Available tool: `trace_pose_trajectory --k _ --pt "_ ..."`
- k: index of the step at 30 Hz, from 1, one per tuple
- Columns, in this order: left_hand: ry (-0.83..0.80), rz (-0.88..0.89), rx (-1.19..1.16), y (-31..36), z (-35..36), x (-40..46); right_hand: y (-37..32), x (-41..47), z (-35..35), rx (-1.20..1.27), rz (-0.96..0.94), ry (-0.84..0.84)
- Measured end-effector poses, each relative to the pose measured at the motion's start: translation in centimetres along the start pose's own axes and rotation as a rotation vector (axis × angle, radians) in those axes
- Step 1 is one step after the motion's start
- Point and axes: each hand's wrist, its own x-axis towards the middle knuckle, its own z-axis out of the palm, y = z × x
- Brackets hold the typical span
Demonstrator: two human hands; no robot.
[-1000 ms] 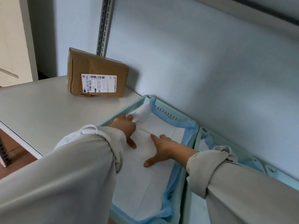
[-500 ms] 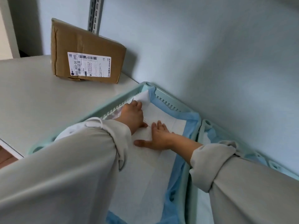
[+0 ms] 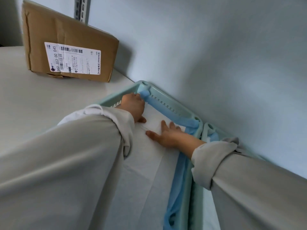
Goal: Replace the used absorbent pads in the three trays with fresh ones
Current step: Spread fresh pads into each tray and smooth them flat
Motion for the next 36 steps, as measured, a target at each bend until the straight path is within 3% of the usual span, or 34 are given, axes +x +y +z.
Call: trace_pose_trajectory --k 3,12,19,23,28,33,36 --pt "-0.077 0.061 0.046 -0.1 0.2 0.6 1.0 0.6 -0.1 -0.005 -0.058 -0.035" --pt "-0.156 0.042 0.004 0.4 0.8 1.5 1.0 0.6 -0.2 0.141 0.032 -0.053" --pt "-0.304 -0.009 -0.115 1.0 1.1 -3.2 -1.6 -2.8 1.6 -0.062 -0.157 0.151" --pt "-0.359 -0.099 -0.192 0.1 1.0 -8.5 -3.6 -7.1 2.6 0.023 -0.197 -0.034" --pt "-0.425 -0.099 -0.126 -0.5 -0.6 -15.0 -1.5 -10.0 2.9 -0.002 0.032 -0.098" --pt "-0.489 -0.057 0.023 -0.4 -2.8 -18.4 -3.4 -14.5 1.4 -0.106 -0.264 -0.271" --pt "-0.505 -0.121 -0.085 -0.8 -1.9 -19.9 -2.1 -15.7 3.9 -0.207 -0.271 -0.27"
